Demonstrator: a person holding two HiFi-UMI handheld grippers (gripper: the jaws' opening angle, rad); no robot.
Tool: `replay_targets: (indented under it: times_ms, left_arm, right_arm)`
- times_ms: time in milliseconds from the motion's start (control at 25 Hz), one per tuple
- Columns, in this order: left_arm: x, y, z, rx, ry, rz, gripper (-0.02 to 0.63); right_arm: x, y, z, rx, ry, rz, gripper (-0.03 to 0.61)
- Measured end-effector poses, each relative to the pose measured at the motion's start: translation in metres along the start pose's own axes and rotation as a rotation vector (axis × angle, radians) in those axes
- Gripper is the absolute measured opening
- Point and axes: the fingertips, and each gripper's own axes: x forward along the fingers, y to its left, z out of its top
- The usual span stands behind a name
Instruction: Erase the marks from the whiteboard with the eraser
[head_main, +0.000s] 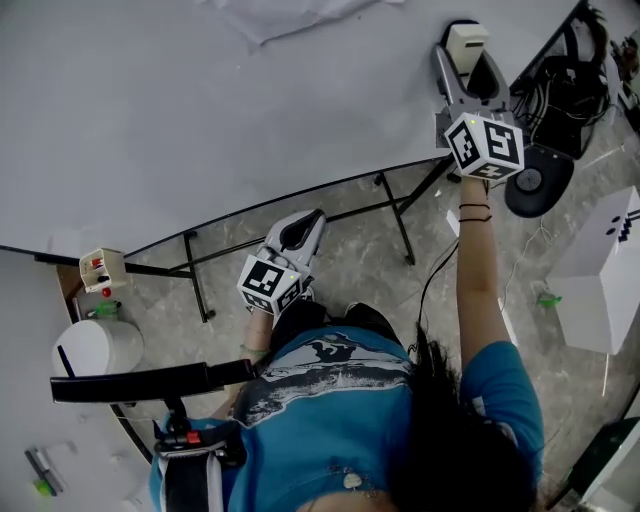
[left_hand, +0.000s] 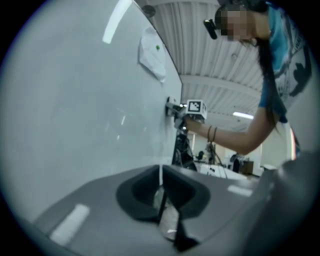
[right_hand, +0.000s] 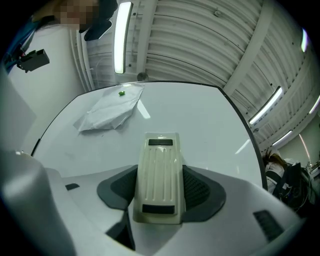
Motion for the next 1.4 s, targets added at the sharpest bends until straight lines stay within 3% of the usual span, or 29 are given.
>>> replay_targets:
  times_ms: [200,320,640,800,1040,1320,1400]
  left_arm:
    - [0.000,0.005,0.002,0.010,-0.002,0.012,0.005]
    - [-0.003,0.010,0.001,0.010,-0.001,0.028,0.005]
    - [-0.016,0.029,-0.002,0.013,-0.008,0.090,0.005]
    - [-0.023,0.022,0.000,0.018,-0.003,0.131,0.005]
    - [-0.034,0.018,0.003,0.020,-0.005,0.174,0.005]
    - [-0.032,0.010,0.008,0.029,-0.009,0.165,0.005]
    - [-0.032,0.014,0.004,0.022,-0.008,0.159,0.005]
  right_arm:
    - [0.005,0.030,-0.011,0.040,-0.002,-0.002,0.262]
    - [0.003,0.066,-0.024,-0.005,0.003,0.019,0.262]
    - [-0.012,0.185,-0.084,-0.106,0.068,0.148,0.262]
    - [-0.033,0.222,-0.102,-0.127,0.102,0.215,0.262]
    - [-0.048,0.232,-0.113,-0.221,0.137,0.215,0.262]
    - [-0.054,0.226,-0.103,-0.228,0.193,0.335,0.262]
    - [-0.049,0.216,-0.099,-0.226,0.182,0.319,0.262]
